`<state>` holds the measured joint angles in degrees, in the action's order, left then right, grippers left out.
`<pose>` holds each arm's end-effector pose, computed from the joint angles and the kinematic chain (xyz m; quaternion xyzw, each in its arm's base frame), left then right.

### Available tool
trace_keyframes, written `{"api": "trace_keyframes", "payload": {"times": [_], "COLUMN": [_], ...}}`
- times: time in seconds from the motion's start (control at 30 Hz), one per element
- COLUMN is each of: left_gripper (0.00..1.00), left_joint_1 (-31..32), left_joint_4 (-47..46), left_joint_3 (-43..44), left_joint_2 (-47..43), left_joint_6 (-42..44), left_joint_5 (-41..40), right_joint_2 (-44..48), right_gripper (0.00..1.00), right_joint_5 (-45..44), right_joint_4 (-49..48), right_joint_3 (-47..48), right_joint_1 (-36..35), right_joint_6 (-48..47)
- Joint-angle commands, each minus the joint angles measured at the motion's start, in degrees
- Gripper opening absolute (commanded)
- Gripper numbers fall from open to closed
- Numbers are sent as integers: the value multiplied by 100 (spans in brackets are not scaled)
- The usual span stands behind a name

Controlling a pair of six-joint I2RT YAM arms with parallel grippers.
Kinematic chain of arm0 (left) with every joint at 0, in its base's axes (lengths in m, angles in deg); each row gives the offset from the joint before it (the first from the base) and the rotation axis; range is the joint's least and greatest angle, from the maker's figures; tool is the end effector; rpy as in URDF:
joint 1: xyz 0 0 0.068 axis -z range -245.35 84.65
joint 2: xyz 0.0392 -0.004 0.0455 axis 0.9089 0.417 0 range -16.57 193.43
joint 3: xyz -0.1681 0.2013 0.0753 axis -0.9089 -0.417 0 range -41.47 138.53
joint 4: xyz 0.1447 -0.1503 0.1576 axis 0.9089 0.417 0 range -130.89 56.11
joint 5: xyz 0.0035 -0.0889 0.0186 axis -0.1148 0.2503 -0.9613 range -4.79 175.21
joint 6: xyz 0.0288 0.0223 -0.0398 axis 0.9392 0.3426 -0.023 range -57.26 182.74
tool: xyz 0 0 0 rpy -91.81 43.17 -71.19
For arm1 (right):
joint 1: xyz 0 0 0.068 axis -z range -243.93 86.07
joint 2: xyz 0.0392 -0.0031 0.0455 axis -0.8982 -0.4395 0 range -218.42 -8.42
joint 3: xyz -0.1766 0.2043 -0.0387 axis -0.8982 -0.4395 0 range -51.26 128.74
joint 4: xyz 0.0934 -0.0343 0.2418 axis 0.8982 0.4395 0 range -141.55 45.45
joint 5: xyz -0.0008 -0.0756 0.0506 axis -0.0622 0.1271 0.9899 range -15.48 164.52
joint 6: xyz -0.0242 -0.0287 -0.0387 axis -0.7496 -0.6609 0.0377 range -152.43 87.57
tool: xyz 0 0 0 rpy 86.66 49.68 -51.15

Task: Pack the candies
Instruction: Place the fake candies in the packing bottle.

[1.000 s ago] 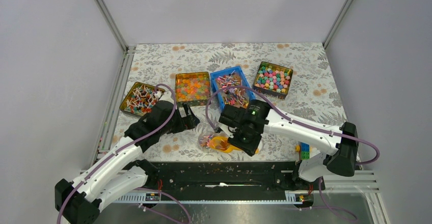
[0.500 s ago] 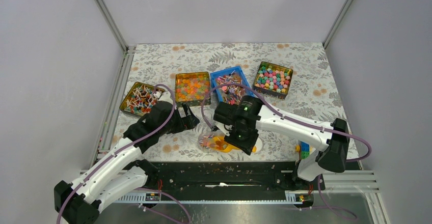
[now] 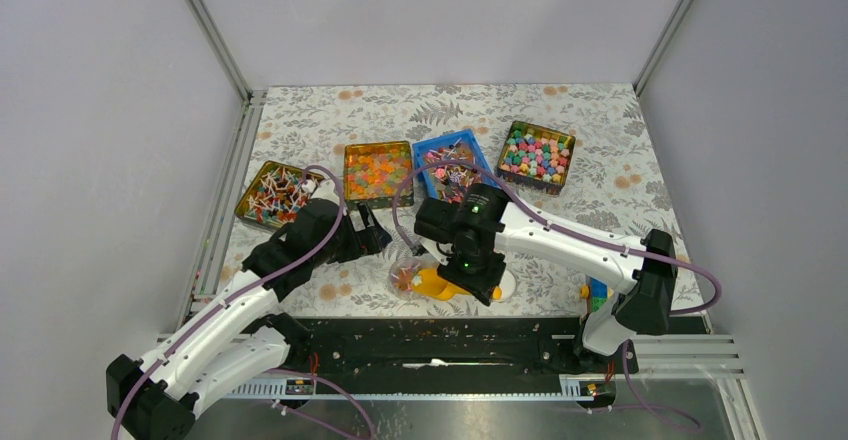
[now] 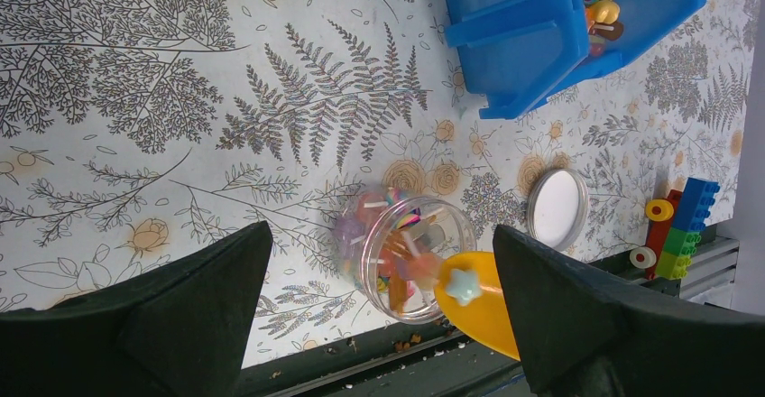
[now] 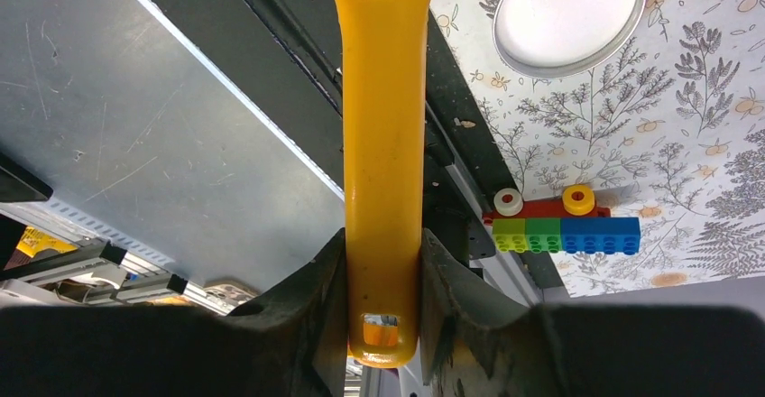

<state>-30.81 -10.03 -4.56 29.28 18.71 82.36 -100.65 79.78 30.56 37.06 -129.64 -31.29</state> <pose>0.1423 -0.0958 0.2541 -0.0854 0.9013 -0.2511 0.3425 0.1149 0.2624 0.3112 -0.5346 0.8431 0.0574 0.0038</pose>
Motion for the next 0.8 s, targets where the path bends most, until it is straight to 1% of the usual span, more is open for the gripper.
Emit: {"api": "trace_keyframes", "payload": {"times": [0.0, 0.37, 0.53, 0.77], "left_gripper": [97, 97, 97, 97], "left_joint_1": [8, 4, 8, 8], "left_joint_4": [-106, -116, -123, -145], "left_joint_3": [13, 18, 12, 23], "left_joint_2": [3, 3, 3, 3], "left_joint_6": [-26, -35, -49, -53], "left_joint_5": [-84, -84, -68, 11], "right_joint_2": [-41, 69, 341, 805], "right_gripper": [0, 0, 0, 0], "right_joint_5": [89, -41, -138, -356], "right_joint_4": [327, 279, -101, -803], "right_joint_3": [216, 150, 17, -169], "right_joint_1": [-66, -66, -64, -63], "right_joint_6": [128, 66, 151, 602]}}
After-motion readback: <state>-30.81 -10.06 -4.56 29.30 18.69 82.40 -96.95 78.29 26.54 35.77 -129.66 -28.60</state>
